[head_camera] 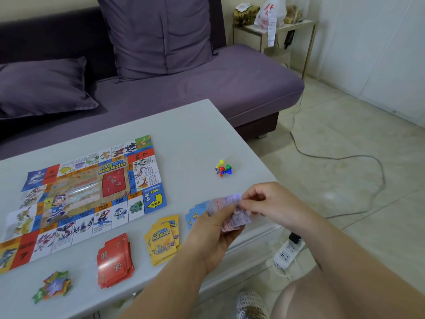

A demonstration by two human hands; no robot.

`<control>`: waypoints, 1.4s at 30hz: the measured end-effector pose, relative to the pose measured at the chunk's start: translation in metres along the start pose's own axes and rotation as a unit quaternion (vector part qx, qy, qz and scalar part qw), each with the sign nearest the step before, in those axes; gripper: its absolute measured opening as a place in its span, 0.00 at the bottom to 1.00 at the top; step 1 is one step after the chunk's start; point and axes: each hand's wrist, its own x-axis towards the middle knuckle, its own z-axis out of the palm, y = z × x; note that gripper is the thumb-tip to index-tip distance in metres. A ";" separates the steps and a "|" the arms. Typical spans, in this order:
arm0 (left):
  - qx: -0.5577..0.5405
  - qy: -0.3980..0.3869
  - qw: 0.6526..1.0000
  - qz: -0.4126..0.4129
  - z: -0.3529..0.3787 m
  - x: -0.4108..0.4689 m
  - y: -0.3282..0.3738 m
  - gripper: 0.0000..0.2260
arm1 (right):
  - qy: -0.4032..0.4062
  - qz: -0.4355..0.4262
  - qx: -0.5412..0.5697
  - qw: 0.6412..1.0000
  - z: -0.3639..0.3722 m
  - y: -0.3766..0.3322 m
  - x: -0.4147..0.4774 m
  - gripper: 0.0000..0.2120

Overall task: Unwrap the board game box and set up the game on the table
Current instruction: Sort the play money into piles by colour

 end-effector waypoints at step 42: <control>-0.085 0.078 0.993 -0.011 -0.028 0.016 0.052 0.04 | 0.048 0.035 -0.207 0.977 0.008 -0.004 0.097 0.05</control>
